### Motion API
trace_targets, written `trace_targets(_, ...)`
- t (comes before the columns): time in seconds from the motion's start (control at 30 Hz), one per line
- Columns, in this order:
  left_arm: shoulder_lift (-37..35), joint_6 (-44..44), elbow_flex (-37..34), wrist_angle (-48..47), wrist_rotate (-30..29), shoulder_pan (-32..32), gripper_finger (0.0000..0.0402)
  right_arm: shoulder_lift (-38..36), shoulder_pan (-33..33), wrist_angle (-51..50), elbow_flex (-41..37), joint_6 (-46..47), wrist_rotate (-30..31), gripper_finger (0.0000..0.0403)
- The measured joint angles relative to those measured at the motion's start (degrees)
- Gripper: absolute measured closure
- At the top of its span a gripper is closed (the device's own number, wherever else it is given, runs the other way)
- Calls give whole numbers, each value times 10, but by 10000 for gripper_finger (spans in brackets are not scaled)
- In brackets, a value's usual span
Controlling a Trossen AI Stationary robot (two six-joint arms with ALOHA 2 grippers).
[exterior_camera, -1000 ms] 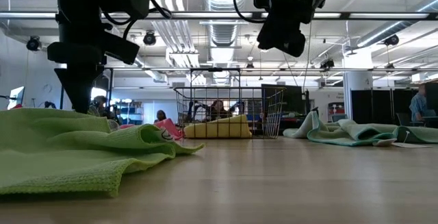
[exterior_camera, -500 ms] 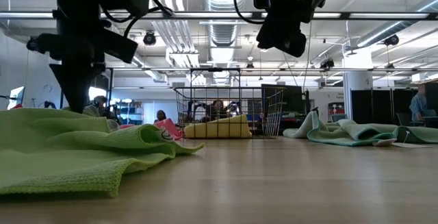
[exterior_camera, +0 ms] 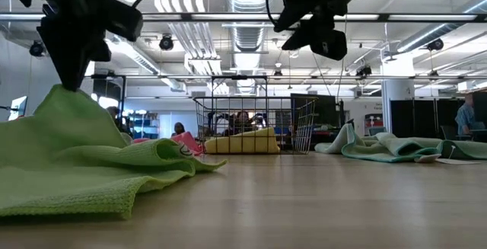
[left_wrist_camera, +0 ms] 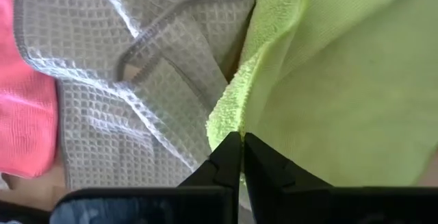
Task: Fold microfiber towels
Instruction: Fold the green towel
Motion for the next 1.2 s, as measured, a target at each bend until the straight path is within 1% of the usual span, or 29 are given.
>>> trace_targets(0.1,-19,1,0,-12,1,0,401,1,3,10,-4,46,2,241)
trace_targets(0.2,-34,2,0,-24,3,0,401,9,10,19,-6,71,2,236)
trace_targets(0.33,-55,2,0,-31,13,0,401,38,21,31,-6,95,3,237)
trace_targets(0.5,-76,2,0,-41,16,0,401,95,40,50,-2,136,3,244)
trace_targets(0.63,-89,3,0,-48,16,0,402,140,53,94,2,171,3,250)
trace_targets(0.8,-96,12,0,-52,16,1,402,192,55,187,2,214,3,256)
trace_targets(0.9,-97,16,0,-53,16,1,402,221,55,237,2,210,7,260)
trace_targets(0.97,-98,17,-1,-52,16,1,402,240,52,273,2,188,24,262)
trace_targets(1.1,-102,25,-1,-52,16,1,402,275,39,342,2,135,28,264)
trace_targets(1.2,-106,27,-1,-52,16,1,402,297,28,355,13,103,29,262)
